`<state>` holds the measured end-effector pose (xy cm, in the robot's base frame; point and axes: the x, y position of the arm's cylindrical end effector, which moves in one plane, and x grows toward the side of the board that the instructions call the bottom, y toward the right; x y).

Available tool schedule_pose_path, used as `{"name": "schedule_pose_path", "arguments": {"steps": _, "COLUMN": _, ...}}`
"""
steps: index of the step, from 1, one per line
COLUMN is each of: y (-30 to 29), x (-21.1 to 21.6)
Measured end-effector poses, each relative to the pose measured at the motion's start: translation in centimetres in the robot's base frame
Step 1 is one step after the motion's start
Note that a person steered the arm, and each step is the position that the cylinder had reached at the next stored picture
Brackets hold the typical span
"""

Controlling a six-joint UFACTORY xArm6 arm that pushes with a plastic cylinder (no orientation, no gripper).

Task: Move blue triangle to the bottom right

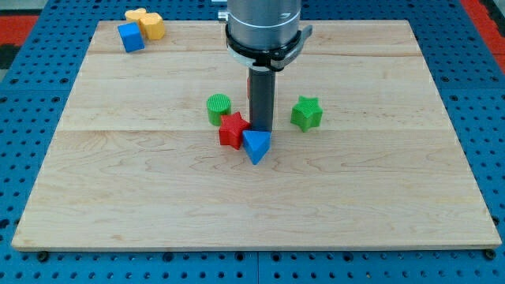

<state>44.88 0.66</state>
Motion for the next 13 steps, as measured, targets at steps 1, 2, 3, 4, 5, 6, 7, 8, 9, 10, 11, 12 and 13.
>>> {"name": "schedule_pose_path", "arguments": {"steps": 1, "y": -1.1, "x": 2.3}}
{"name": "schedule_pose_path", "arguments": {"steps": 2, "y": 1.2, "x": 5.3}}
{"name": "schedule_pose_path", "arguments": {"steps": 3, "y": 5.0, "x": 6.4}}
{"name": "schedule_pose_path", "arguments": {"steps": 4, "y": 7.6, "x": 6.8}}
{"name": "schedule_pose_path", "arguments": {"steps": 5, "y": 0.7, "x": 6.5}}
{"name": "schedule_pose_path", "arguments": {"steps": 6, "y": -2.4, "x": 6.2}}
{"name": "schedule_pose_path", "arguments": {"steps": 7, "y": -5.2, "x": 5.7}}
{"name": "schedule_pose_path", "arguments": {"steps": 8, "y": -11.1, "x": 5.7}}
{"name": "schedule_pose_path", "arguments": {"steps": 9, "y": -12.1, "x": 7.7}}
{"name": "schedule_pose_path", "arguments": {"steps": 10, "y": -5.3, "x": 10.5}}
{"name": "schedule_pose_path", "arguments": {"steps": 11, "y": 1.1, "x": 11.1}}
{"name": "schedule_pose_path", "arguments": {"steps": 12, "y": 4.6, "x": 11.1}}
{"name": "schedule_pose_path", "arguments": {"steps": 13, "y": 1.3, "x": 11.6}}
